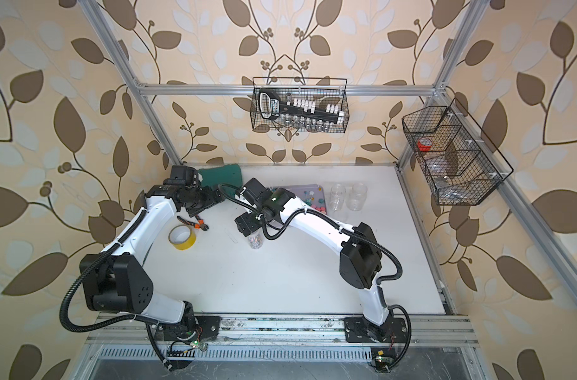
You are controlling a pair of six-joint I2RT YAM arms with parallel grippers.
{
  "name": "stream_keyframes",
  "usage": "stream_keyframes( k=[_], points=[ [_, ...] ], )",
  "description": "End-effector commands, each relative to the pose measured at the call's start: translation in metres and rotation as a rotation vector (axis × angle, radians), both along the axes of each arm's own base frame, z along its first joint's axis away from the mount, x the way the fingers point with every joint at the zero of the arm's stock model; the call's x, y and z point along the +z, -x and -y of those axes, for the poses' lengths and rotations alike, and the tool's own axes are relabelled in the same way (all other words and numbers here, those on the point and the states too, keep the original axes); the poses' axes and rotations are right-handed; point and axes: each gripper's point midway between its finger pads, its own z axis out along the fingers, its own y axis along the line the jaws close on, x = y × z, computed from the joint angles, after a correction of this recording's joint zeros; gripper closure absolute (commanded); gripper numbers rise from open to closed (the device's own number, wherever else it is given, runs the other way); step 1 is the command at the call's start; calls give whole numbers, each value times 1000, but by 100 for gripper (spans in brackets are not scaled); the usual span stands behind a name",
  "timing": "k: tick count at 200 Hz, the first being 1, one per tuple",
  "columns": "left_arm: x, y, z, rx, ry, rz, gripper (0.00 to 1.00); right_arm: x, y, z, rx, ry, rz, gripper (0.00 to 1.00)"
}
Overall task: Pour the candies out of the jar
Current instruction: Pick up the jar from the center of the board.
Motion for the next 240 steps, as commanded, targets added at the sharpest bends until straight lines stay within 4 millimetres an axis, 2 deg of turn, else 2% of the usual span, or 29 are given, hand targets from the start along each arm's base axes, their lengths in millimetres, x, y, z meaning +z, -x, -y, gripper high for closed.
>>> stream_keyframes(
  k=[1,42,93,168,174,201,240],
  points=[
    [18,-8,-3,14,29,47,1,-16,2,1,-12,68,-19,13],
    [20,-2,-13,67,69,25,1,-38,3,2,-18,137,-43,15],
    [26,6,-10,69,110,22,1,-54,3,-1,-12,161,-66,19],
    [26,9,-8,58,119,13,1,-63,-2,-6,-9,172,-62,24],
    [37,12,-7,54,116,44,1,-64,-2,-6,-8,175,-62,25],
    [39,16,-8,53,113,46,1,-69,-1,-5,-6,182,-71,30],
    [41,18,-9,53,114,51,1,-73,1,-2,-6,194,-73,31]
  ],
)
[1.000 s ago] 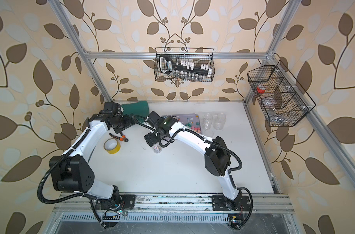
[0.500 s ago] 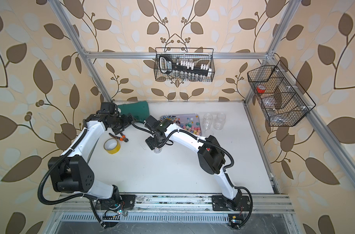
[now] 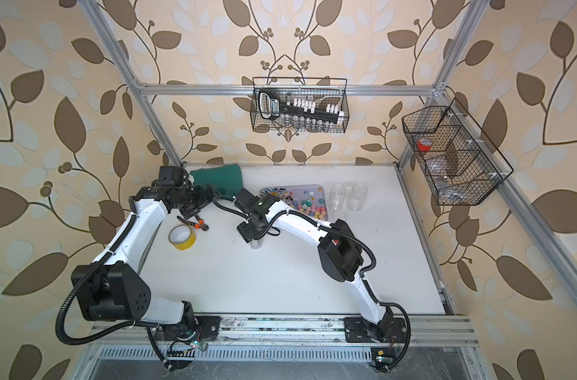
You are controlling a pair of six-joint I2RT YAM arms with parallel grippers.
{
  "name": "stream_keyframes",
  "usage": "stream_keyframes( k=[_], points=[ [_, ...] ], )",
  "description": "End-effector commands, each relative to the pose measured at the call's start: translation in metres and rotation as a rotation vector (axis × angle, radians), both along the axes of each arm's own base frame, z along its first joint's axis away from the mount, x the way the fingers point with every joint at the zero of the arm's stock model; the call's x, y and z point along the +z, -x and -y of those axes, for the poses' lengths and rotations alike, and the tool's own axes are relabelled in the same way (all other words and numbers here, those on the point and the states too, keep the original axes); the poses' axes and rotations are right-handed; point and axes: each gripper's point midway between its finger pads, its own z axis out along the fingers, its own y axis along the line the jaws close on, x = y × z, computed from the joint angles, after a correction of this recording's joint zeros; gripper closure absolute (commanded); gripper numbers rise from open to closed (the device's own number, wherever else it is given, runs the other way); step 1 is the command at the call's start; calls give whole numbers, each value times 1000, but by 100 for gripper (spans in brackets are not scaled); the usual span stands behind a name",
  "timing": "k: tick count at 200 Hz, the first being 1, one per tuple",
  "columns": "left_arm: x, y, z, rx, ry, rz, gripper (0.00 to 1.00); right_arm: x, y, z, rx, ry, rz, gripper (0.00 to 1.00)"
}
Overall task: Pour the candies out of the jar
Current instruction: Pick up the jar from the center of the board.
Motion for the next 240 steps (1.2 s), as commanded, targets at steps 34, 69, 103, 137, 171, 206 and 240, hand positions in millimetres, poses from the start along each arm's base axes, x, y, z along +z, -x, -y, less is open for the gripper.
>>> stream_keyframes(
  k=[34,69,103,137,171,206,240],
  points=[
    [21,2,0,-4,21,50,1,-7,1,3,2,32,4,38],
    [24,3,0,-8,17,57,1,-7,0,2,6,28,12,47],
    [24,4,-1,-10,15,57,1,-2,1,2,20,24,18,55],
    [27,3,5,-42,32,73,1,10,0,3,18,-2,25,59],
    [31,2,9,-84,34,95,1,26,-5,15,1,-32,24,63],
    [37,2,19,-136,71,134,1,45,-13,36,-35,-71,27,67],
    [46,3,29,-197,98,184,1,65,-23,63,-79,-101,50,70]
  ],
)
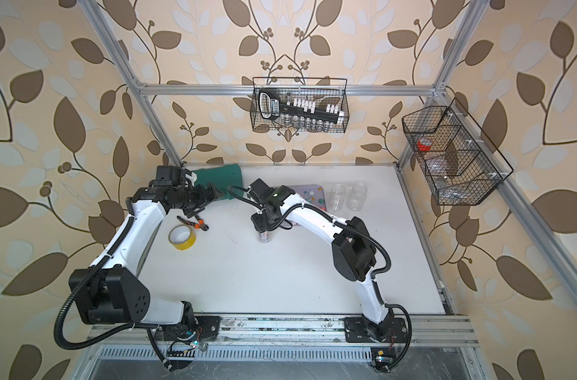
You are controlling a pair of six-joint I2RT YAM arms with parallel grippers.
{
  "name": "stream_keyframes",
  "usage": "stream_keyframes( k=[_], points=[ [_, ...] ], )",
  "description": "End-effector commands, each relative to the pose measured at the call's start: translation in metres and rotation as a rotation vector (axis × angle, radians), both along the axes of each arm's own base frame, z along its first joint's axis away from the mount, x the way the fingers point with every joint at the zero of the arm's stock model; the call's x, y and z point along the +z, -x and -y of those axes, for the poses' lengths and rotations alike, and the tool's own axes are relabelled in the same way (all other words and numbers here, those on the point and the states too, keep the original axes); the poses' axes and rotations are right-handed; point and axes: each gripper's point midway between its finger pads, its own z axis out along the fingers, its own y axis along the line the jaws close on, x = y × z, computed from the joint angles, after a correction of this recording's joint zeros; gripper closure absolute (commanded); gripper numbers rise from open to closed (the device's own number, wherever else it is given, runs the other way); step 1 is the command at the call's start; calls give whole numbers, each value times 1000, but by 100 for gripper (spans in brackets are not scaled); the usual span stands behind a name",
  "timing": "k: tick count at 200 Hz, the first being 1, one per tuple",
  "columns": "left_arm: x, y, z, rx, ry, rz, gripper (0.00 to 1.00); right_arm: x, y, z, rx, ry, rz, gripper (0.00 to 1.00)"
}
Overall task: Pour the candies out of the jar
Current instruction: Pick up the jar from the center of the board.
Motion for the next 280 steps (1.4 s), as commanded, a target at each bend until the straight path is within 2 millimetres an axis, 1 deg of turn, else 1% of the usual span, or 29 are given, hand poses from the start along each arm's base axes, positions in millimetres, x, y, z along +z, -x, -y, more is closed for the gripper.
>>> stream_keyframes(
  k=[1,36,44,46,49,80,108,124,134,146,181,210,223,232,256,280],
  points=[
    [31,1,10,-81,26,125,1,35,-2,13,-6,-59,49,70],
    [41,5,31,-197,115,191,1,56,-8,39,-33,-113,54,71],
    [43,6,36,-219,137,203,1,63,-5,39,-25,-139,49,71],
    [43,6,36,-222,142,204,1,65,-9,45,-38,-145,49,71],
    [43,6,37,-229,148,209,1,67,-10,48,-44,-155,48,71],
    [50,11,50,-315,193,261,1,91,-16,70,-64,-237,53,71],
    [67,16,59,-375,230,320,1,113,-18,87,-74,-313,56,71],
    [78,21,69,-434,271,358,1,125,-18,94,-71,-356,61,71],
    [84,27,79,-490,295,383,1,134,-18,98,-66,-388,60,71],
    [89,33,91,-551,292,409,1,144,-17,99,-52,-438,49,71],
    [93,50,126,-695,273,434,1,165,-15,104,-22,-551,13,71],
    [95,61,148,-810,308,451,1,188,-2,95,52,-671,-43,71],
    [98,73,157,-899,340,489,1,195,5,90,87,-709,-70,71],
    [96,80,161,-944,340,515,1,199,11,87,111,-735,-96,71],
    [91,83,162,-976,330,530,1,208,22,83,153,-783,-137,71],
    [94,90,166,-1021,372,538,1,213,30,82,172,-805,-155,71]
  ],
)
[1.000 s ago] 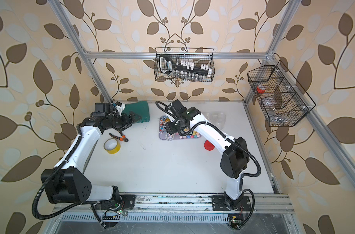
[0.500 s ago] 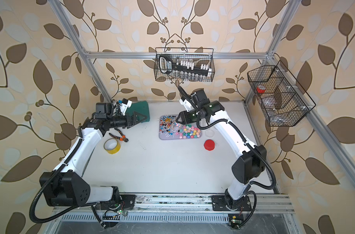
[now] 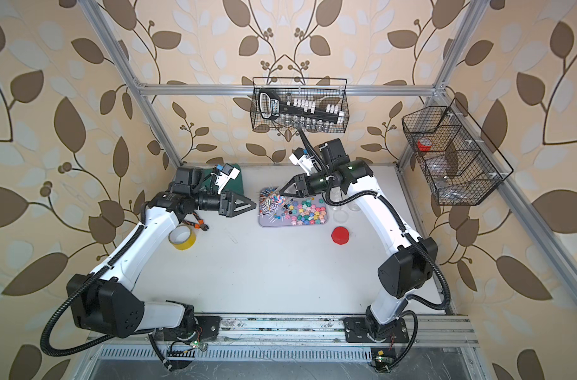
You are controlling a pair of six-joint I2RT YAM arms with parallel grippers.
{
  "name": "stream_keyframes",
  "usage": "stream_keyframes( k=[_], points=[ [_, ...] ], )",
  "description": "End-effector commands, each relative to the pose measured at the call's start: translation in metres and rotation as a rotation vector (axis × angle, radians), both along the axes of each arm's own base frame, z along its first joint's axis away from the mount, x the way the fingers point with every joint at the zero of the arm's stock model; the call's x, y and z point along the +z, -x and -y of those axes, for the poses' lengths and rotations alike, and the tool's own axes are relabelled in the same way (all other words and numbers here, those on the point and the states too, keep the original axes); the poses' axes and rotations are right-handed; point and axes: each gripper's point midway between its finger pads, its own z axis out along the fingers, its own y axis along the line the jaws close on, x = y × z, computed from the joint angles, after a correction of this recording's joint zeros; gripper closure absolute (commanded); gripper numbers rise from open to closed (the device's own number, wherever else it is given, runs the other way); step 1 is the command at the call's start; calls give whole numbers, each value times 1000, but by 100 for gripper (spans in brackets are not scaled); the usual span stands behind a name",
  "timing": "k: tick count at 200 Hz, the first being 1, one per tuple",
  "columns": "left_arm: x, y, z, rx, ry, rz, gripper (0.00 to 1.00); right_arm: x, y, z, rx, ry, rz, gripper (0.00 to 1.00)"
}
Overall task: Pour the candies out of the jar
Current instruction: Pick up the jar from the center of the board.
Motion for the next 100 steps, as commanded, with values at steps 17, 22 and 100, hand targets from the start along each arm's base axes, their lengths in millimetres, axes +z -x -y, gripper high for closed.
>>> stream_keyframes(
  k=[17,22,100],
  points=[
    [9,19,11,-138,42,86,1,37,26,-5,98,-123,0,71],
    [9,20,12,-146,41,95,1,38,27,-6,101,-128,-3,72],
    [12,21,26,-222,65,115,1,42,39,-19,159,-162,-42,71]
  ],
)
